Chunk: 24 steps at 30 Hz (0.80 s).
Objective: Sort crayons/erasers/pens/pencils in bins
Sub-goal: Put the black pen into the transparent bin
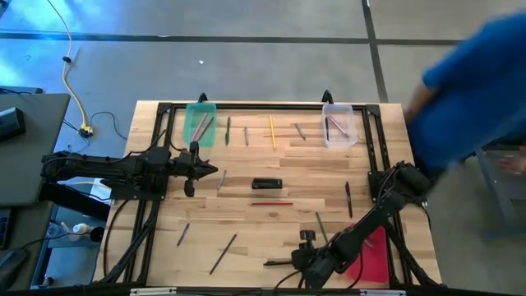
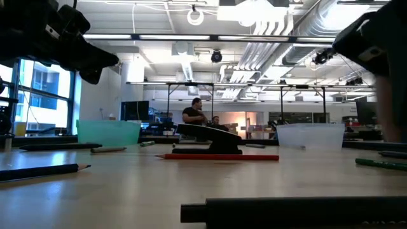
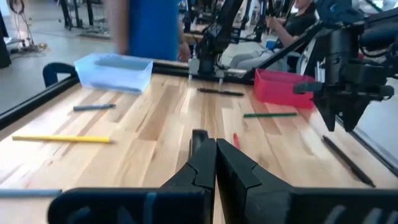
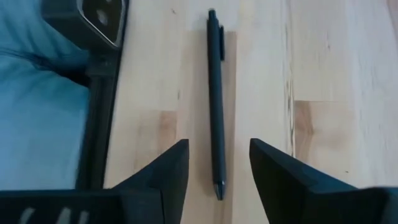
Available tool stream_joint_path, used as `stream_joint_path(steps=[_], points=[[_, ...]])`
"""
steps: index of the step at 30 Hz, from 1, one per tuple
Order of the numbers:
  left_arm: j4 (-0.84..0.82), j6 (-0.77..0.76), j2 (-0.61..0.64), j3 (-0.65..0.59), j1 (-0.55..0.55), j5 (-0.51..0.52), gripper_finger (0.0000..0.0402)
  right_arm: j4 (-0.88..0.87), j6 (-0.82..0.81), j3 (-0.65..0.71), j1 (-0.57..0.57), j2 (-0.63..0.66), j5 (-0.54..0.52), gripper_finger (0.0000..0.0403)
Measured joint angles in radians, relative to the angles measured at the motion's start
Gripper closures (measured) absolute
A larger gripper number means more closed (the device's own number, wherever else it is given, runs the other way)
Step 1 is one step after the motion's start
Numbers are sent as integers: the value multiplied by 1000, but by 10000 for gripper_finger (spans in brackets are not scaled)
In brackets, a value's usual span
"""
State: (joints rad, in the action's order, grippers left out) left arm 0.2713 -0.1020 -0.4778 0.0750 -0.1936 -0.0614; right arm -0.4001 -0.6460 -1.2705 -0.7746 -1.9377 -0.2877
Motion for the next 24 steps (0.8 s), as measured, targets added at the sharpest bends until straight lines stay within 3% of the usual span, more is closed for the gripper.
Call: stream_joint_path(steps=[18,24], points=[[2,4,0,0,0,2,401,-44,-37,-2,2,-79,32,251],[2,1,0,0,0,2,401,-91,-57,-4,16,-78,31,297]])
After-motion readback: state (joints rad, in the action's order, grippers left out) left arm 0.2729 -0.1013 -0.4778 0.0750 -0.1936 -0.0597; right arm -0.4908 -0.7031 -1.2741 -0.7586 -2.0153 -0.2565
